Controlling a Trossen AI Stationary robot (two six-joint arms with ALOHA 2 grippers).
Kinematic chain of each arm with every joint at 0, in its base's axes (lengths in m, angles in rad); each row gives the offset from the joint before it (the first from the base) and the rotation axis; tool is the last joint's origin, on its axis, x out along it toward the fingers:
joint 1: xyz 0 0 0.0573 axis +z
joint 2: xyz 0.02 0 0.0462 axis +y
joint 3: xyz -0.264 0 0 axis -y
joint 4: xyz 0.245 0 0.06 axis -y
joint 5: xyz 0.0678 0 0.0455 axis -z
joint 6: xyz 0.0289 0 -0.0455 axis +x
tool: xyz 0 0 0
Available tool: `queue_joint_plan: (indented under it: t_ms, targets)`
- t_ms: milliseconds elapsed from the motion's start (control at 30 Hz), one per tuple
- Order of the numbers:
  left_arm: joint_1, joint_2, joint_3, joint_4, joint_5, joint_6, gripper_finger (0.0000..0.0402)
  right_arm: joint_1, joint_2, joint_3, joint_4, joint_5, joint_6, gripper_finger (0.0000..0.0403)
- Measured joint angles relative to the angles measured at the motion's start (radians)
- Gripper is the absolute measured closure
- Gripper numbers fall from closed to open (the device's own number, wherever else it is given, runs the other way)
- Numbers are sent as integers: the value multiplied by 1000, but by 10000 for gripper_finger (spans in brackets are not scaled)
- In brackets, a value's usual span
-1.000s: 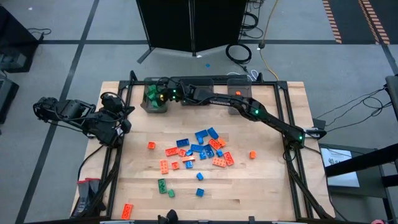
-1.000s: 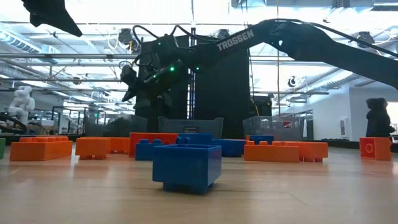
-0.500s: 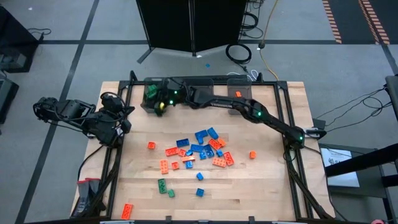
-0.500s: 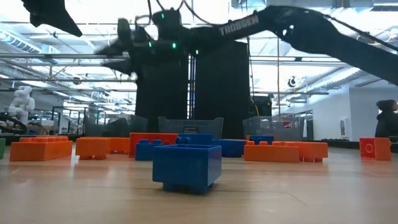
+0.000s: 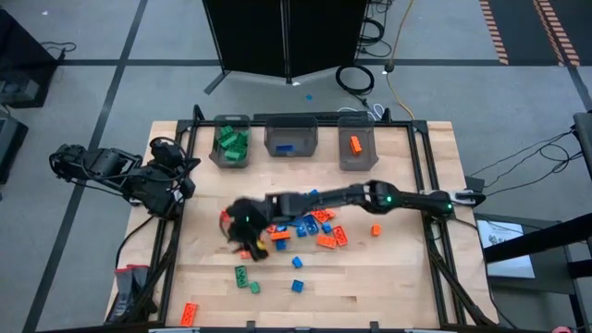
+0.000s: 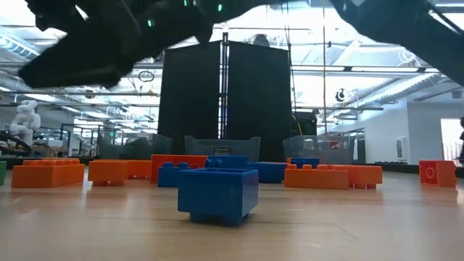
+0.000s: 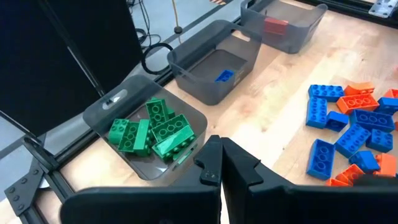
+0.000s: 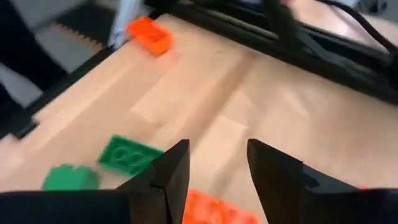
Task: Sort blocks
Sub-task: Put the green game piece into the left black bin
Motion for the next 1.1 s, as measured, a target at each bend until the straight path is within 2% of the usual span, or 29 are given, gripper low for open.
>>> queue_joint_plan:
  t_ms: [267, 400, 500, 667, 767, 900, 1100]
  targets:
    - [0, 0, 0, 0, 11, -24, 402, 25, 0, 0, -23, 28, -109, 248]
    - [0, 0, 0, 0, 21, -52, 402, 51, 0, 0, -92, 23, -233, 243]
    - [0, 0, 0, 1, 37, -79, 402, 68, 0, 0, -153, 34, -349, 221]
    - [0, 0, 0, 1, 65, -80, 402, 108, 0, 0, -171, 163, -627, 169]
    - [0, 0, 0, 1, 65, -81, 402, 133, 0, 0, -143, 198, -777, 142]
    - [0, 0, 0, 1, 65, -100, 402, 139, 10, 0, -93, 206, -790, 130]
    - [0, 1, 0, 3, 76, -135, 402, 144, 55, 1, 14, 214, -802, 138]
